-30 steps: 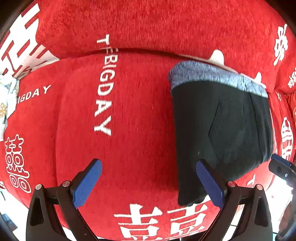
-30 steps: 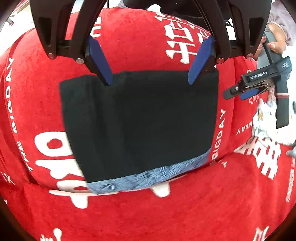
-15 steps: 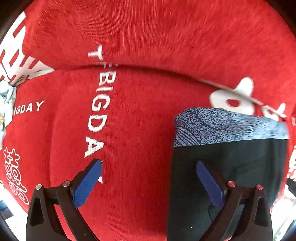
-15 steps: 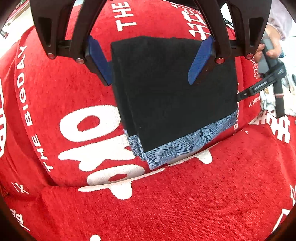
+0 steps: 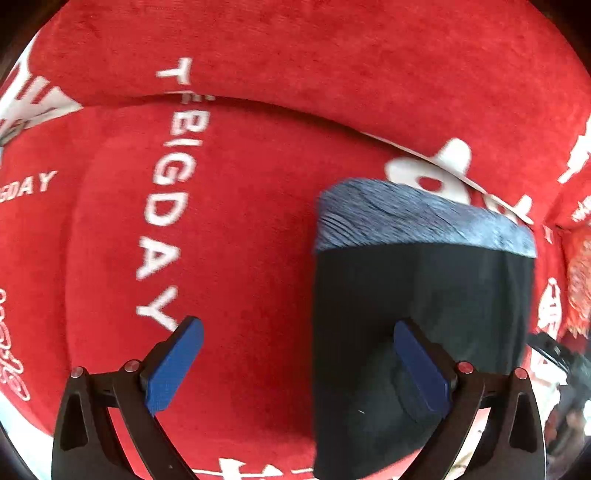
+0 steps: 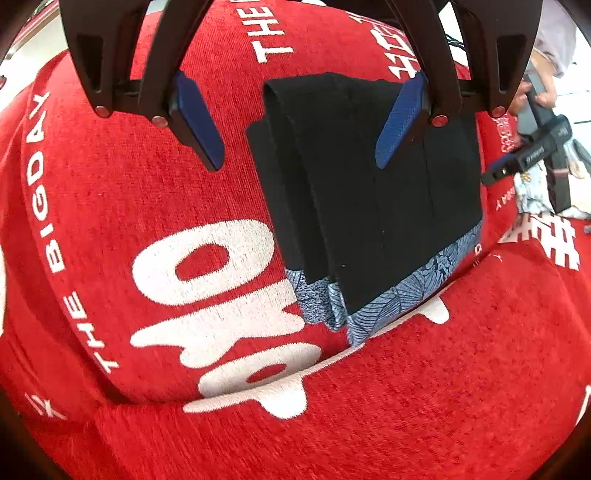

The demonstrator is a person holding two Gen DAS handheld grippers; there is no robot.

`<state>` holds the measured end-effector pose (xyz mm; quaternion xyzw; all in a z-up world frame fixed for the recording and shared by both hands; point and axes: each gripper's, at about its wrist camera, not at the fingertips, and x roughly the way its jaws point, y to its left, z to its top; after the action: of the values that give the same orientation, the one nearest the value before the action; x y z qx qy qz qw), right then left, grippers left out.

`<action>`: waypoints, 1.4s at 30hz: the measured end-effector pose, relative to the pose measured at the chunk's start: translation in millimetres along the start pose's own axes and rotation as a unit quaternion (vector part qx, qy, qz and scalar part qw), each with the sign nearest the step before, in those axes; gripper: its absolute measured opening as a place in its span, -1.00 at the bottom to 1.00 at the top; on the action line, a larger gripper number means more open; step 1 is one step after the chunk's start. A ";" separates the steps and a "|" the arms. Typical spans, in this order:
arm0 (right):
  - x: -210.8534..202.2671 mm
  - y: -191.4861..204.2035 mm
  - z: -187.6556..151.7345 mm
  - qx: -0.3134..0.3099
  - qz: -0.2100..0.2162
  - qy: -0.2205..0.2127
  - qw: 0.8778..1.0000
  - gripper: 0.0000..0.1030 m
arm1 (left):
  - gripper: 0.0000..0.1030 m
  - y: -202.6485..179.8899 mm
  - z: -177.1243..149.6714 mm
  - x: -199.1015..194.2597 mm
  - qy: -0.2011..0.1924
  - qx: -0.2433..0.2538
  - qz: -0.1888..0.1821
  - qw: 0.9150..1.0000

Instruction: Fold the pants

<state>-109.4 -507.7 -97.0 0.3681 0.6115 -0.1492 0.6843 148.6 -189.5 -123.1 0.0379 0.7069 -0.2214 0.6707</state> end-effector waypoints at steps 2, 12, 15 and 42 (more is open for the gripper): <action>4.0 -3.4 2.0 0.002 0.007 0.008 1.000 0.68 | 1.00 -7.0 -3.8 3.2 0.010 0.005 -0.030 0.999; 25.5 -16.6 16.9 0.012 0.040 0.044 0.998 0.68 | 1.00 -36.2 -3.0 22.2 0.032 0.026 -0.049 0.998; 31.9 -21.5 23.1 0.013 0.064 0.052 0.997 0.68 | 1.00 -41.5 -3.4 25.0 0.037 0.025 -0.057 0.997; 62.6 -67.8 59.8 0.034 0.247 0.111 0.962 -0.06 | 0.46 -67.5 -15.1 31.7 -0.003 0.016 -0.093 0.996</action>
<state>-97.2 -579.7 -179.2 0.5453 0.5685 0.0456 0.6143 107.7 -252.4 -135.9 -0.0179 0.7015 -0.2943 0.6488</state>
